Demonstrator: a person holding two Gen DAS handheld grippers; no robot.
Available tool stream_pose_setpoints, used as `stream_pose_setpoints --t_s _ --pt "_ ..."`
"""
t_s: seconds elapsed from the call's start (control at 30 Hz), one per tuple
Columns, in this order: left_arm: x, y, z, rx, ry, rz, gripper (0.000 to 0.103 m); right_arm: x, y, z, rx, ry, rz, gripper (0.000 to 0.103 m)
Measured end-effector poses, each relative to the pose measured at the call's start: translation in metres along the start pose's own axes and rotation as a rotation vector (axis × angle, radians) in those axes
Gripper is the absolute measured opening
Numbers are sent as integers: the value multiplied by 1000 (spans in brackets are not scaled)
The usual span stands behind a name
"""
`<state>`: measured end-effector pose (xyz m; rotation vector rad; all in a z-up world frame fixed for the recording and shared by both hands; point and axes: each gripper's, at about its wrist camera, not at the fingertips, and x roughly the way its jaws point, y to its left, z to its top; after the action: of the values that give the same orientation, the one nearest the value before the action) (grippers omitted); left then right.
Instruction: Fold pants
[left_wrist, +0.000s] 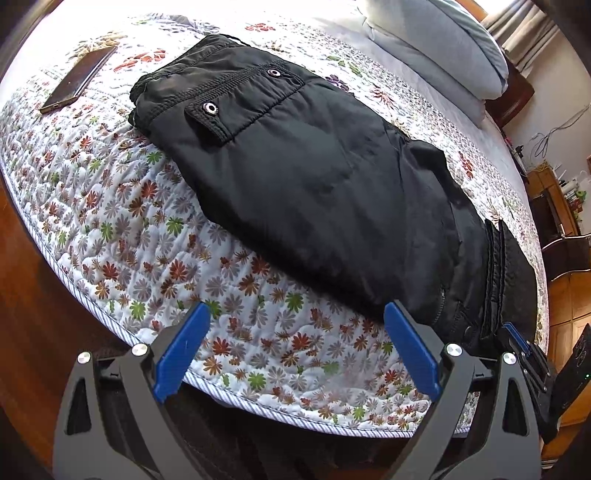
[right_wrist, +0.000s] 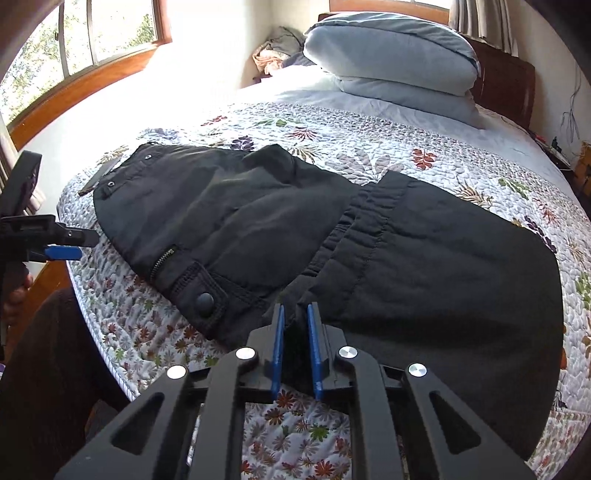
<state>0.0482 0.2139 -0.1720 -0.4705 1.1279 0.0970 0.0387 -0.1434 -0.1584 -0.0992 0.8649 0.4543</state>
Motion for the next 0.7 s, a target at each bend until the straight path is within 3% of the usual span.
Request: stream_pose_setpoints --t_s 0.13,0.2,0.4,0.6,0.7 --pt "0 28 18 -100 -13 -5 95 -3 -3 2 12 -1 27 18" --pt "-1 49 29 -189 -25 -49 95 -9 -4 3 29 -14 57 40" --pt "10 111 53 -475 -26 -168 95 -38 -13 10 95 -84 91 40" --pt "27 135 61 -626 2 -284 94 -58 -31 12 149 -112 63 40" --pt "19 133 58 -620 -42 -429 94 -57 -35 9 154 -94 42 40"
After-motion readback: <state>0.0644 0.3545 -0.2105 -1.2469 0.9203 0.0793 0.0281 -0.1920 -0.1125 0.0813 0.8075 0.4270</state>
